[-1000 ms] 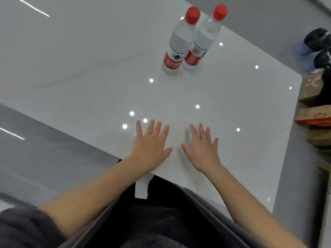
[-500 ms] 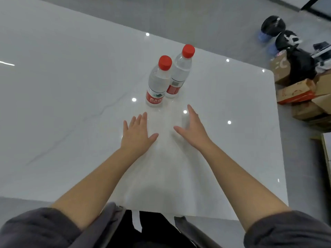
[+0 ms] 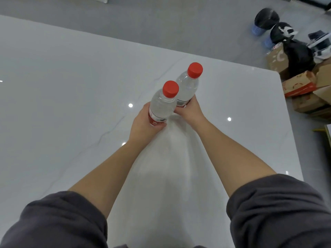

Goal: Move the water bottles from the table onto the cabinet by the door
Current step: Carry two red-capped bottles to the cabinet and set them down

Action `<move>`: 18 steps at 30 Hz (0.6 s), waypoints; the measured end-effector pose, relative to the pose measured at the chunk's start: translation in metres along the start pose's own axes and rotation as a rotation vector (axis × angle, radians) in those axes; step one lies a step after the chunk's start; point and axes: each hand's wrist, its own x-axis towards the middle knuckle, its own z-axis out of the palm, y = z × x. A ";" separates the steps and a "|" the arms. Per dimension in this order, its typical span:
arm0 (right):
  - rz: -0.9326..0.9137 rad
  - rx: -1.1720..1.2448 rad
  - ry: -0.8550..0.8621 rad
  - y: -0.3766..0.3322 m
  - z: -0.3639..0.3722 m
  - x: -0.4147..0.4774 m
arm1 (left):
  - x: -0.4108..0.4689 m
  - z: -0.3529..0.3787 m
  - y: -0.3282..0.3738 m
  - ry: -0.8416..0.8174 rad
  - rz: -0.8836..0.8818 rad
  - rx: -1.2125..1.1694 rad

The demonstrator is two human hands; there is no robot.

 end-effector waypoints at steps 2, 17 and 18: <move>0.007 -0.019 0.002 0.000 0.001 0.004 | 0.002 -0.002 0.000 -0.005 0.005 0.001; 0.201 0.041 0.179 0.054 -0.005 -0.155 | -0.075 -0.014 -0.013 -0.223 -0.001 0.151; 0.210 0.048 0.188 0.057 -0.004 -0.169 | -0.084 -0.013 -0.016 -0.238 0.008 0.153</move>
